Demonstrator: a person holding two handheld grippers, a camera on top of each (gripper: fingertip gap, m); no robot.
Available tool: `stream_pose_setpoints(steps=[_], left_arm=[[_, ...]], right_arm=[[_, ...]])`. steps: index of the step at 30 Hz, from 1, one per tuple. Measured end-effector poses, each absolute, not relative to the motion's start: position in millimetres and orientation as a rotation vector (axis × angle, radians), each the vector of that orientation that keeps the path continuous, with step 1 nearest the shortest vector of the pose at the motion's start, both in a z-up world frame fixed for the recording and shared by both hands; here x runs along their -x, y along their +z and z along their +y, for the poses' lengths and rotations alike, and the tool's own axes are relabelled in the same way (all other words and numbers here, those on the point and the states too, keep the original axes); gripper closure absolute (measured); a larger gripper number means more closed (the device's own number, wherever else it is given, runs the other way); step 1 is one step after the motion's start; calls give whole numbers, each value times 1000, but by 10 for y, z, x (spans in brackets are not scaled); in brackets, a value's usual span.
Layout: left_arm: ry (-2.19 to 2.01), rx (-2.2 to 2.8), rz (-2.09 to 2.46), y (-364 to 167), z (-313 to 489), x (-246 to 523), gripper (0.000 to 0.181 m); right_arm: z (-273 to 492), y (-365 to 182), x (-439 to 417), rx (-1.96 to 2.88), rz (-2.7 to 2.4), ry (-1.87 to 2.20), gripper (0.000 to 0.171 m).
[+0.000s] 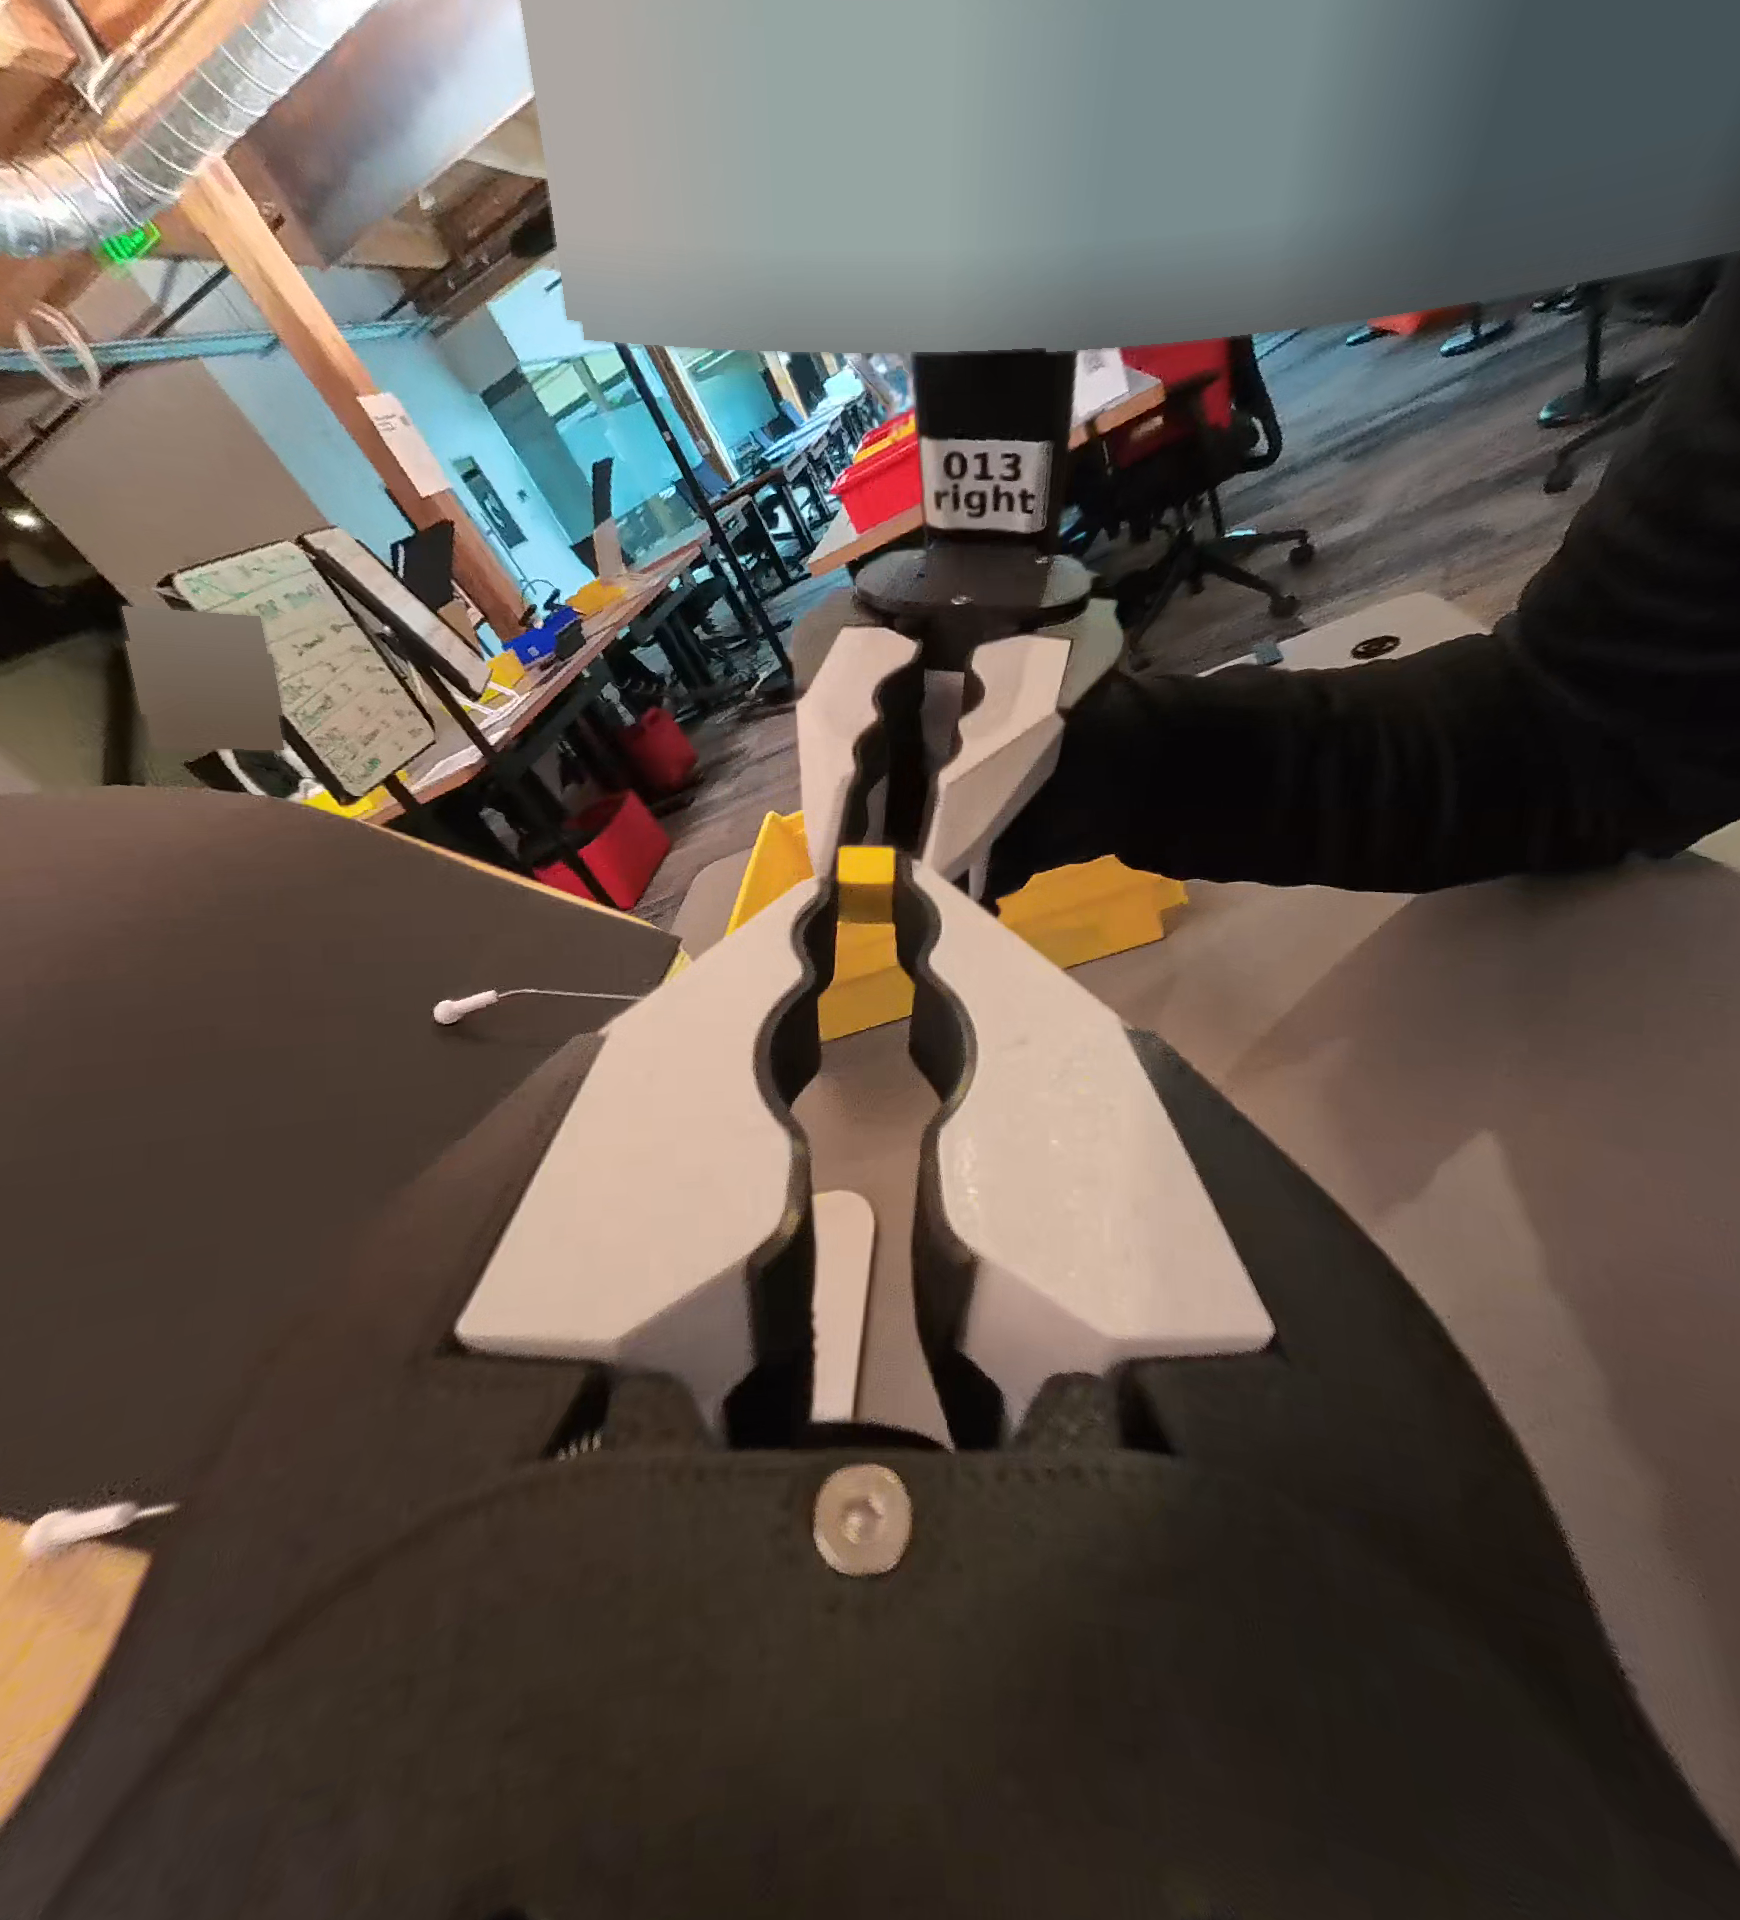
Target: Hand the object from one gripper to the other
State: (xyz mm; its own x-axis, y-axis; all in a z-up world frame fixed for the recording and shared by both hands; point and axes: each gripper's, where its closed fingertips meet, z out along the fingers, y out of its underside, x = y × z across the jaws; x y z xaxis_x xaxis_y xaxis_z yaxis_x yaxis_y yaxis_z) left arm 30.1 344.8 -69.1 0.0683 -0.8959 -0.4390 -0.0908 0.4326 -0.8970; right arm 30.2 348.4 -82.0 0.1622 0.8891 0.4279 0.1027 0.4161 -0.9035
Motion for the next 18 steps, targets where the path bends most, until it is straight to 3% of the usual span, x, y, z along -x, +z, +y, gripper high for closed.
stream_pose_setpoints(steps=[18], left_arm=[[-879,943,1426,-766,3354,-356,173]], right_arm=[[3359,-815,-243,969,-1326,783,164]])
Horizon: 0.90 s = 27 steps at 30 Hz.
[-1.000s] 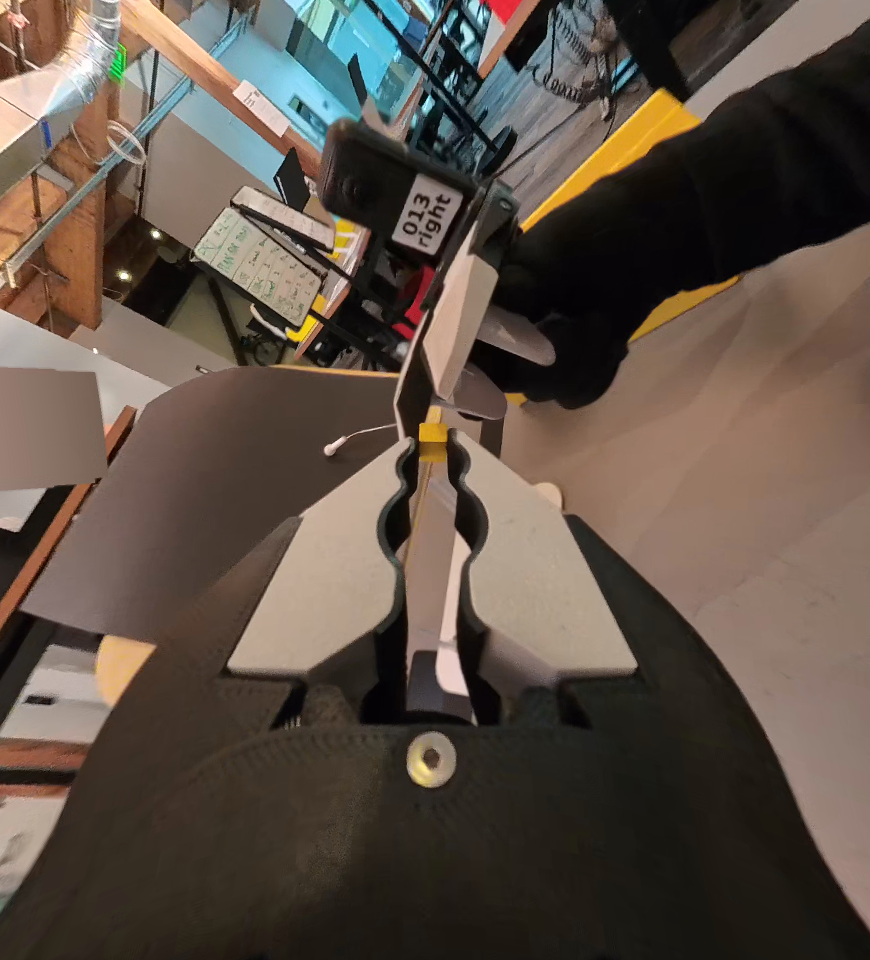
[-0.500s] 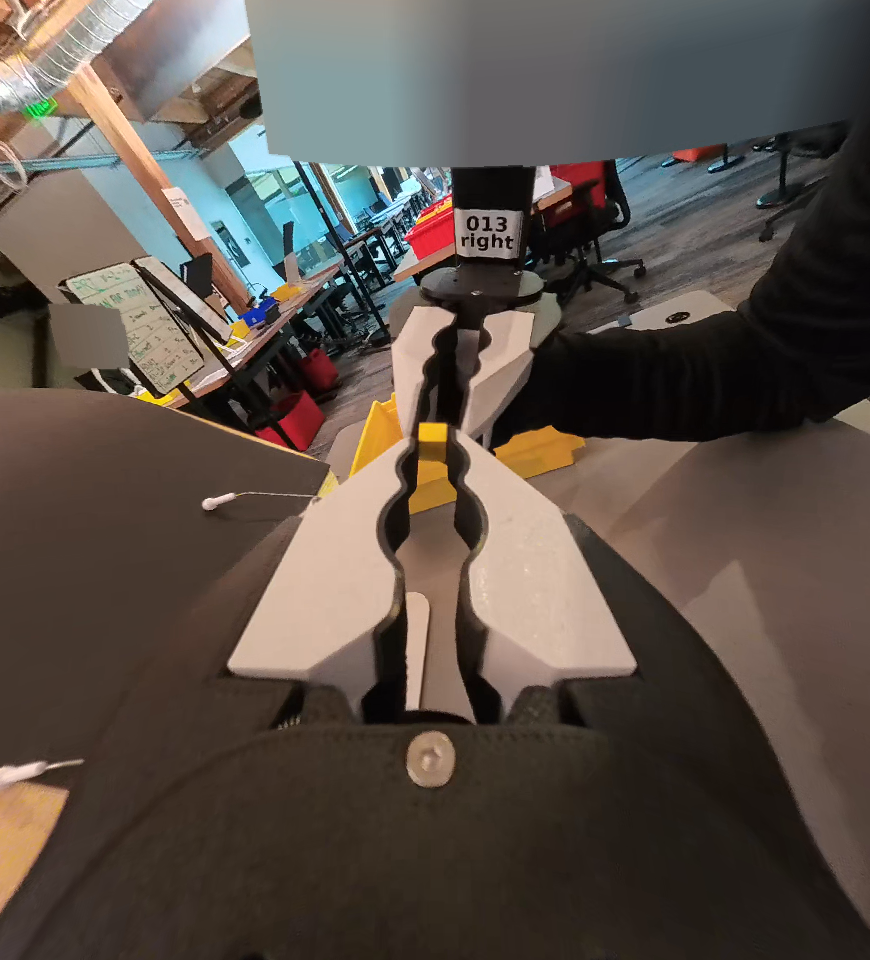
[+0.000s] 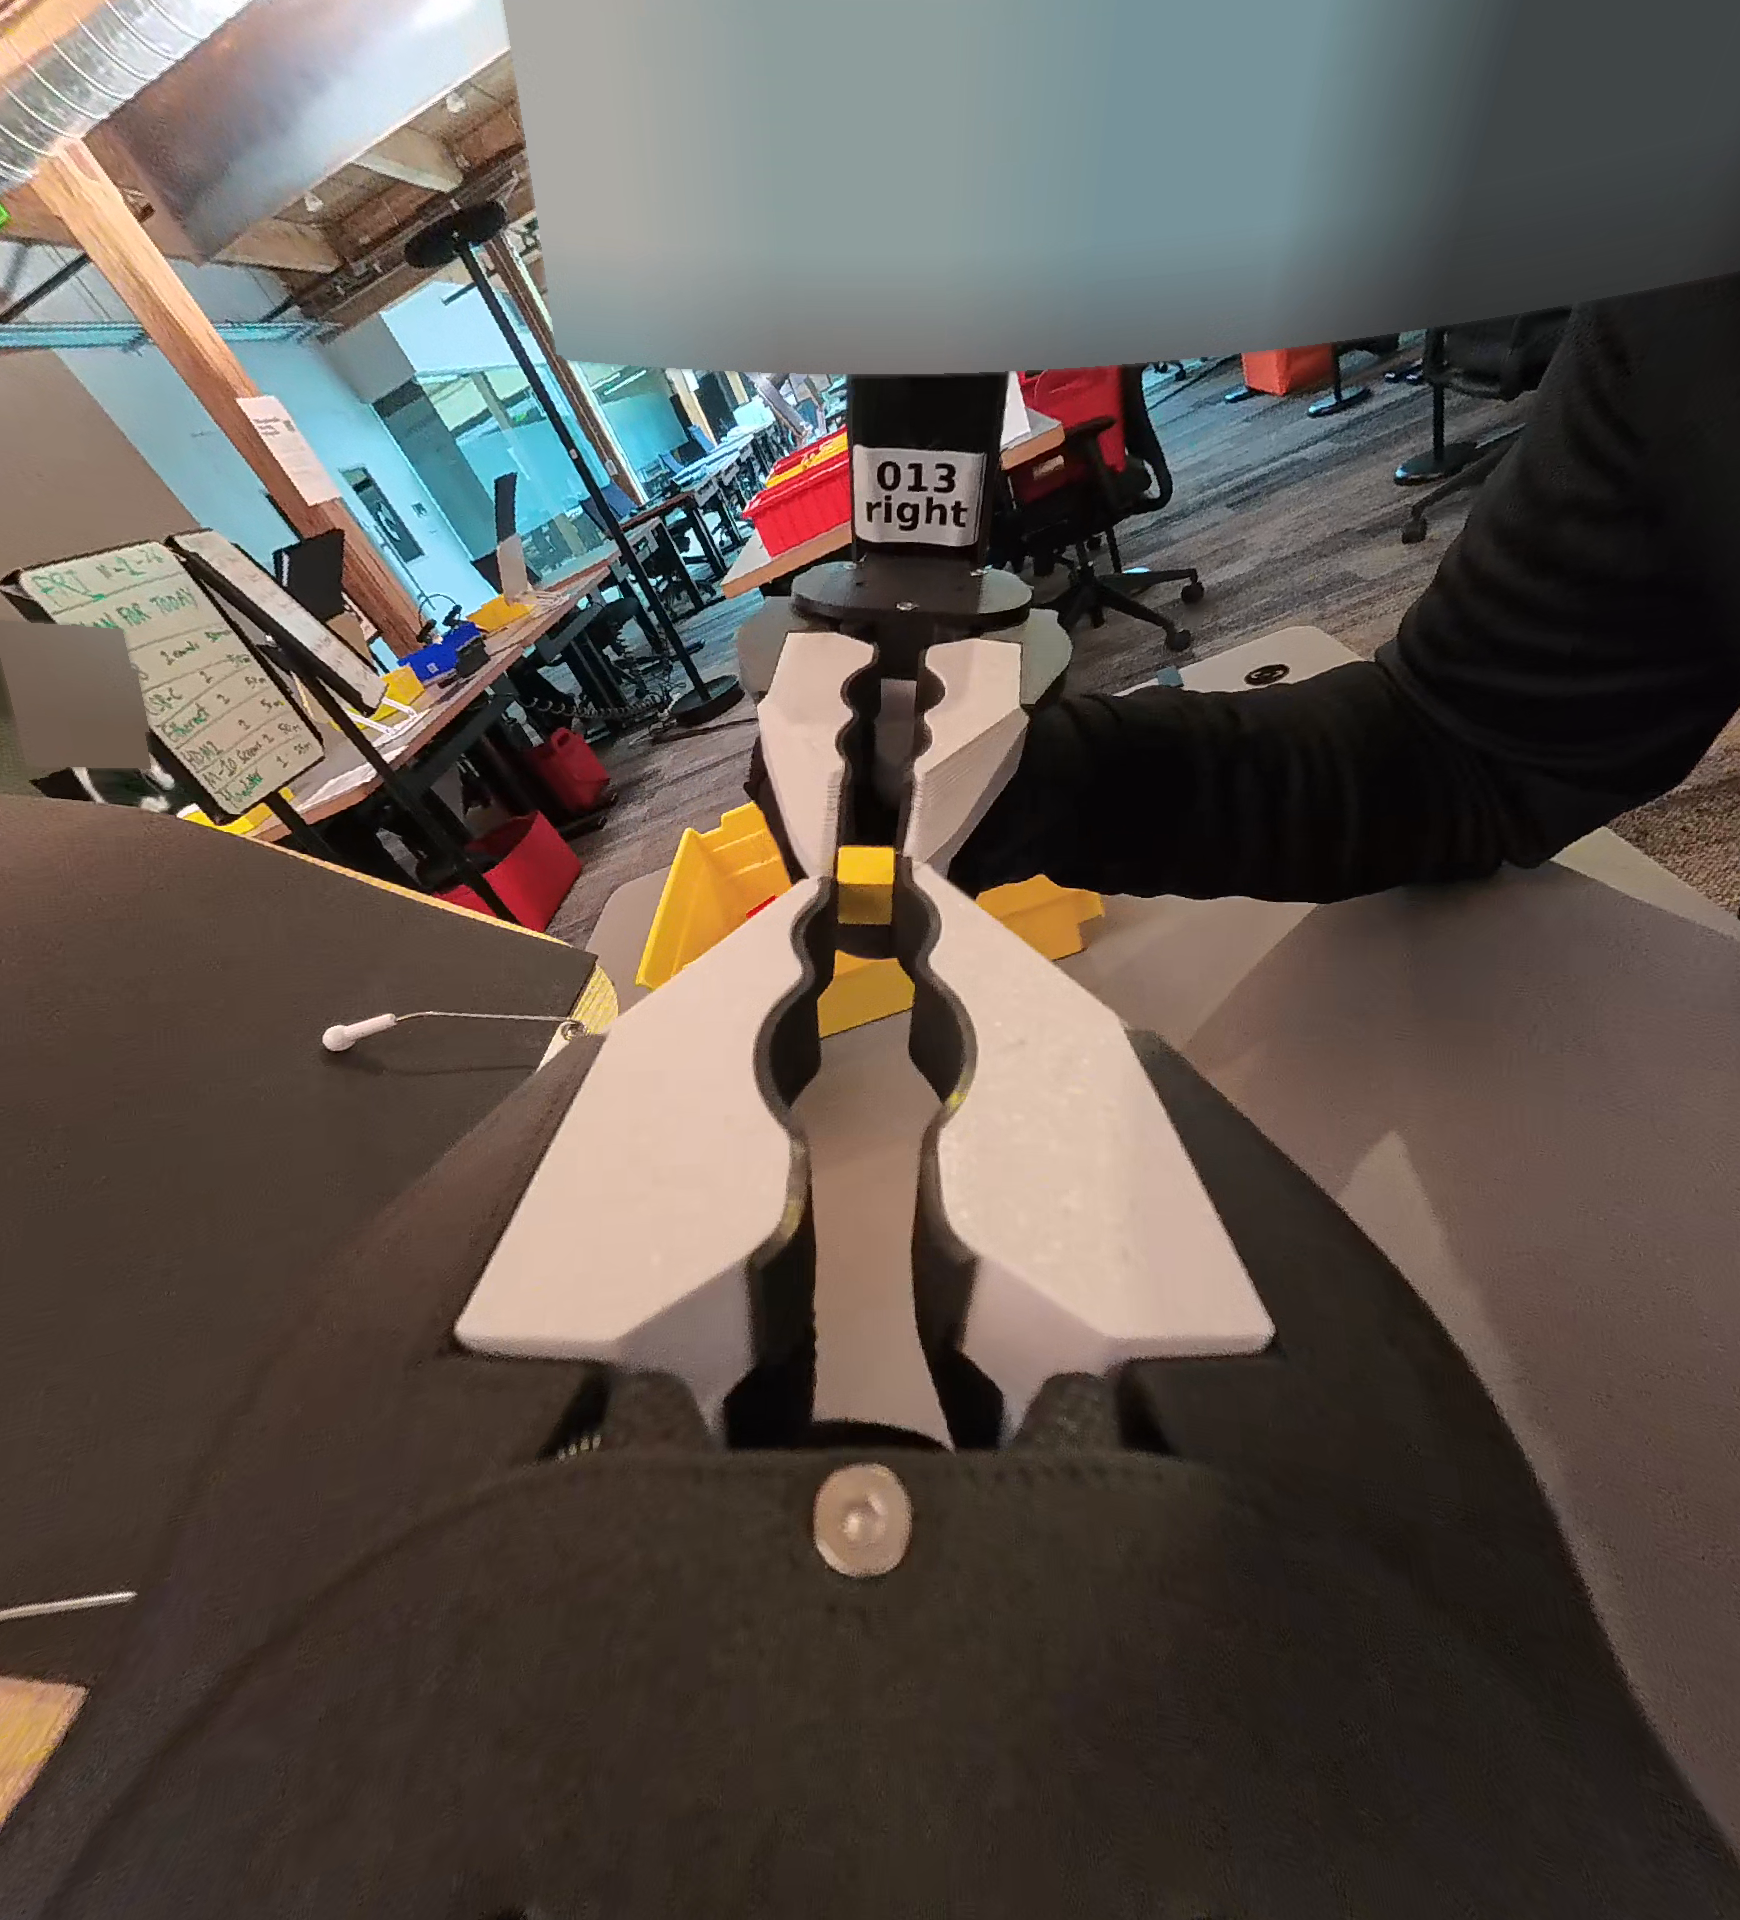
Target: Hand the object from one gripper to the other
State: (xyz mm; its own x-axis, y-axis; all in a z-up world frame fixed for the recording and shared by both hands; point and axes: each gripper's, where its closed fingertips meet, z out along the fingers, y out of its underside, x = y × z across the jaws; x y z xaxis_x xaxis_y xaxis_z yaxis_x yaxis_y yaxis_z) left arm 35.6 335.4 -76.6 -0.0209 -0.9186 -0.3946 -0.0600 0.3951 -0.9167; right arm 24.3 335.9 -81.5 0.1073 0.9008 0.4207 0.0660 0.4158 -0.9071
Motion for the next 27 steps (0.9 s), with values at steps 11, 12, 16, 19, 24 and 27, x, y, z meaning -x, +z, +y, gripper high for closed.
stream_pose_setpoints(steps=[11,12,16,19,24,27], left_arm=[[-475,896,1349,-645,3547,-398,159],[-392,881,1345,-632,3559,-402,159],[-155,837,1343,-607,3570,-447,160],[-84,819,1336,-592,3580,-470,161],[-64,806,1346,-594,3549,-475,164],[-66,808,1361,-617,3542,-481,168]], right_arm=[[3508,-641,-424,1097,-1137,1140,164],[3515,-619,-446,1109,-1110,1218,164],[3543,-618,-489,1143,-1054,1406,165],[3512,-664,-451,1164,-1072,1460,165],[3498,-688,-423,1175,-1074,1500,165],[3504,-702,-420,1184,-1074,1504,165]])
